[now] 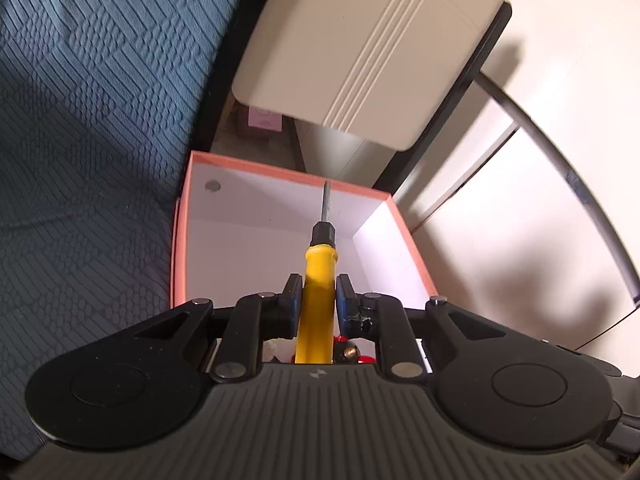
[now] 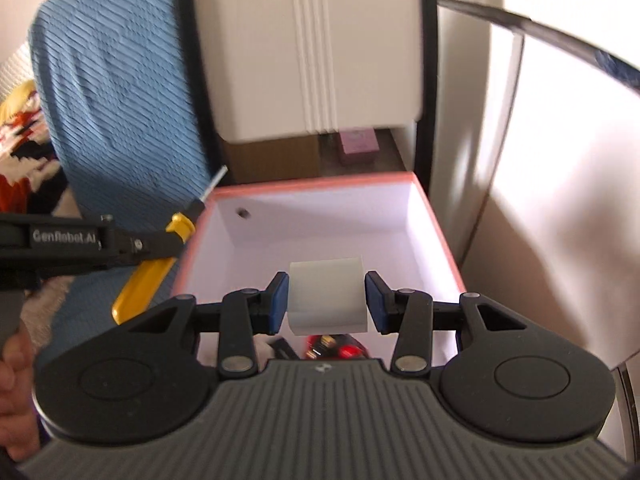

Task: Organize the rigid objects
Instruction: 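Carry the screwdriver and charger cube into the pink box with both grippers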

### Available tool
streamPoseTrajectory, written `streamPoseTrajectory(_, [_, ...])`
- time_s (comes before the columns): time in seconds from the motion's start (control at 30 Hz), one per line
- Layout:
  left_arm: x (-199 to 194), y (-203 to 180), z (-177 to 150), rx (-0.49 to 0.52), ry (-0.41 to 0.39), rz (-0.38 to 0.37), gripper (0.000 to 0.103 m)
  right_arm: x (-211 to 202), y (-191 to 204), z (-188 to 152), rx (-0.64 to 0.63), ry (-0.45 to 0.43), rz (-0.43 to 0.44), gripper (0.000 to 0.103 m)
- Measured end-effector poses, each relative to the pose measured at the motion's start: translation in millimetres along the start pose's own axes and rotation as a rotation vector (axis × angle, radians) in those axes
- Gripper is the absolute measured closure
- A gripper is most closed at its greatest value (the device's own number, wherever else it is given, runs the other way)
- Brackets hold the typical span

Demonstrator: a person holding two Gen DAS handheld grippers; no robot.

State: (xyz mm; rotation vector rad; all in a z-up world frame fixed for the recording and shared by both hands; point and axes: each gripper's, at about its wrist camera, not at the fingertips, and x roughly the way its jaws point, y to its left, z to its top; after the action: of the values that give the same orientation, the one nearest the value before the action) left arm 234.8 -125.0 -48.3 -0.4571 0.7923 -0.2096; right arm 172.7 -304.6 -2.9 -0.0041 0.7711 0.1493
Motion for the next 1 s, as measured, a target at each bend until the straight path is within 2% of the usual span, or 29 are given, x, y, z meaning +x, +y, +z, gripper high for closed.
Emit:
streamPoseTrajectory(0.33, [53.2, 1.6, -22.8, 0.012, 0.079, 0.059, 0.082, 43.5, -42.2, -39.1, 0.022, 0.126, -0.048, 0.058])
streamPoseTrajectory(0.57, [70.1, -3.4, -34.7, 0.045, 0.117, 0.08, 0.082, 61.7, -54.8, -49.2, 0.076, 0.172, -0.033, 0.058])
streamPoseTrajectory(0.67, [75.3, -3.9, -36.7, 0.058, 0.116, 0.084, 0.081, 67.6, -62.7, -52.1, 0.138, 0.196, -0.04, 0.058])
streamPoseTrajectory(0.77, [74.5, -3.5, -36.2, 0.058, 0.116, 0.079, 0.081, 67.9, -70.0, -49.8, 0.183, 0.194, -0.044, 0.059])
streamPoseTrajectory(1.0, [44.1, -15.0, -33.0, 0.141, 0.053, 0.06, 0.081, 53.3, -62.8, -33.9, 0.166, 0.155, -0.042, 0.058])
